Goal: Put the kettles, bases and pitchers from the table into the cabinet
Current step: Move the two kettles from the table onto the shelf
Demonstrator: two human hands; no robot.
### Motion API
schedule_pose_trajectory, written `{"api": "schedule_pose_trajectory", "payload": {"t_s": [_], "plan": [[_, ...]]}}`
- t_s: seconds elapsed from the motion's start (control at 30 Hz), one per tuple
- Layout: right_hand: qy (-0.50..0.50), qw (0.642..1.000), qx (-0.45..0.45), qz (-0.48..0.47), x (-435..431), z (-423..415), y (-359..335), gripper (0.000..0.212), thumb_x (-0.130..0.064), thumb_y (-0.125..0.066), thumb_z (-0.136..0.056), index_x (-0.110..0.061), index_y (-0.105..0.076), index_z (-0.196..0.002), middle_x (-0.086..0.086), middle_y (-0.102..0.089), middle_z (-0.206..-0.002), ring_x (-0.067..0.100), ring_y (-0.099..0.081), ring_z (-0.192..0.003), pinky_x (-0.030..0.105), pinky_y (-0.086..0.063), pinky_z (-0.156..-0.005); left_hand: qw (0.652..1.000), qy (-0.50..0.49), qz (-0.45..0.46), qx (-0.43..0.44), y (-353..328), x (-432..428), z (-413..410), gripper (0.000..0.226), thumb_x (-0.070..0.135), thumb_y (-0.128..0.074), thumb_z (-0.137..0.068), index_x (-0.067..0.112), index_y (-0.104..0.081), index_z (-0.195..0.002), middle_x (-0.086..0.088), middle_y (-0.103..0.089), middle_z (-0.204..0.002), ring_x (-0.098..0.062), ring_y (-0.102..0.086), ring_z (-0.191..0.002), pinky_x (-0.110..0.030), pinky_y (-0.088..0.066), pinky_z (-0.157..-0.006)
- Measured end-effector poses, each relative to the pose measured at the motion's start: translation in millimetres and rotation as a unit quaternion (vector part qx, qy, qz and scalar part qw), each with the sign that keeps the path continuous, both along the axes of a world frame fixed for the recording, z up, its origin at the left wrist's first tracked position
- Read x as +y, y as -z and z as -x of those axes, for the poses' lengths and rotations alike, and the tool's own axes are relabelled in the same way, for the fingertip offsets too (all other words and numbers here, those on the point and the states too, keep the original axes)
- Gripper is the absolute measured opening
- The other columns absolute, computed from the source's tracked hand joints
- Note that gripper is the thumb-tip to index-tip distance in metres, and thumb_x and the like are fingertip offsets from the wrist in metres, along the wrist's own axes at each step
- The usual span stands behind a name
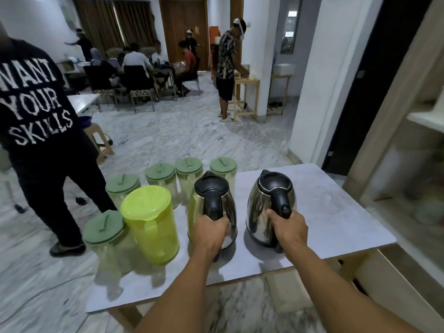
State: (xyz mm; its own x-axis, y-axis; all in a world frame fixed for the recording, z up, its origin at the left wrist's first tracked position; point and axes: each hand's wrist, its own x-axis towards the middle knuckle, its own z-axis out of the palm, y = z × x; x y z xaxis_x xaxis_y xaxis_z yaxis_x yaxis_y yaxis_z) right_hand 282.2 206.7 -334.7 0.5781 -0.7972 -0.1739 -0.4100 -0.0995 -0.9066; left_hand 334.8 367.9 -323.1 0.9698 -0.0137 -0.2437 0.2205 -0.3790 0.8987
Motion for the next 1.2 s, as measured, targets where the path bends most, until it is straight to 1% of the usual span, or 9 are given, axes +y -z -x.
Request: {"api": "schedule_pose_trajectory", "payload": {"t_s": [0.13,0.27,0.43,0.53,0.67,0.77,0.9,1.03,1.2], "plan": [[0.04,0.997,-0.059,0.015,15,39,-40,0.023,-0.032,-0.072,-0.087,-0.015,-0.06,-0.094,0.01,-0.06,-0.09,0.033,-0.054,-0.088,0.036,-0.044,-0.077,0.995,0.062,0.005,-0.073,-46,13,24,0.019,0.022,-0.06,-0.066,0.012,-0.05,-0.053,-0.003,-0.053,-0.052,-0.025,-0.048,-0.049,-0.03,-0.04,-0.051],[0.088,0.991,-0.096,0.04,28,88,-80,0.021,-0.033,-0.072,-0.087,-0.017,-0.06,-0.091,0.006,-0.059,-0.08,0.032,-0.054,-0.083,0.033,-0.041,-0.075,0.987,0.09,0.034,-0.132,-86,22,56,0.037,0.042,-0.055,-0.061,0.007,-0.06,-0.054,-0.009,-0.066,-0.055,-0.03,-0.066,-0.055,-0.039,-0.057,-0.059],[0.189,0.974,-0.112,0.061,24,154,-130,0.038,-0.049,-0.073,-0.071,-0.011,-0.068,-0.076,0.006,-0.07,-0.071,0.032,-0.068,-0.076,0.038,-0.056,-0.076,0.967,0.119,0.131,-0.183,-135,1,105,0.057,0.059,-0.052,-0.067,0.005,-0.067,-0.057,-0.015,-0.07,-0.06,-0.033,-0.07,-0.058,-0.048,-0.061,-0.06],[0.258,0.953,-0.141,0.072,5,201,-159,0.039,-0.048,-0.069,-0.058,-0.011,-0.07,-0.067,0.007,-0.073,-0.066,0.031,-0.072,-0.069,0.042,-0.061,-0.073,0.951,0.168,0.153,-0.209,-163,-23,141,0.063,0.063,-0.044,-0.073,0.006,-0.067,-0.058,-0.015,-0.07,-0.062,-0.034,-0.07,-0.061,-0.048,-0.061,-0.064],[0.358,0.915,-0.144,0.118,-21,275,-198,0.033,-0.037,-0.071,-0.065,-0.008,-0.072,-0.08,0.01,-0.074,-0.078,0.035,-0.071,-0.08,0.037,-0.058,-0.074,0.931,0.231,0.17,-0.226,-195,-70,195,0.062,0.062,-0.044,-0.076,0.007,-0.071,-0.067,-0.015,-0.072,-0.071,-0.032,-0.068,-0.067,-0.036,-0.057,-0.068],[0.423,0.884,-0.132,0.148,-44,339,-222,0.031,-0.032,-0.069,-0.076,-0.009,-0.073,-0.096,0.012,-0.069,-0.087,0.034,-0.065,-0.085,0.032,-0.049,-0.073,0.916,0.274,0.189,-0.226,-211,-114,241,0.052,0.057,-0.051,-0.074,0.009,-0.071,-0.069,-0.013,-0.073,-0.073,-0.033,-0.07,-0.071,-0.038,-0.059,-0.072],[0.504,0.838,-0.118,0.169,-77,425,-242,0.033,-0.029,-0.067,-0.078,-0.006,-0.068,-0.103,0.008,-0.061,-0.088,0.034,-0.063,-0.091,0.036,-0.053,-0.076,0.887,0.349,0.202,-0.224,-229,-181,315,0.041,0.045,-0.054,-0.064,0.007,-0.07,-0.068,-0.015,-0.073,-0.068,-0.034,-0.072,-0.069,-0.042,-0.061,-0.072],[0.551,0.803,-0.126,0.19,-112,510,-258,0.029,-0.027,-0.068,-0.08,-0.007,-0.069,-0.1,0.009,-0.068,-0.09,0.03,-0.065,-0.083,0.033,-0.05,-0.066,0.861,0.402,0.241,-0.199,-247,-253,393,0.056,0.047,-0.051,-0.047,0.003,-0.071,-0.074,-0.019,-0.073,-0.071,-0.036,-0.073,-0.068,-0.047,-0.062,-0.069],[0.571,0.774,-0.15,0.229,-157,605,-278,0.015,-0.025,-0.068,-0.079,-0.011,-0.064,-0.08,0.0,-0.059,-0.066,0.023,-0.059,-0.064,0.025,-0.041,-0.056,0.819,0.477,0.281,-0.153,-277,-314,488,0.03,0.032,-0.06,-0.061,0.006,-0.071,-0.074,-0.01,-0.071,-0.062,-0.027,-0.072,-0.057,-0.039,-0.063,-0.063]]}}
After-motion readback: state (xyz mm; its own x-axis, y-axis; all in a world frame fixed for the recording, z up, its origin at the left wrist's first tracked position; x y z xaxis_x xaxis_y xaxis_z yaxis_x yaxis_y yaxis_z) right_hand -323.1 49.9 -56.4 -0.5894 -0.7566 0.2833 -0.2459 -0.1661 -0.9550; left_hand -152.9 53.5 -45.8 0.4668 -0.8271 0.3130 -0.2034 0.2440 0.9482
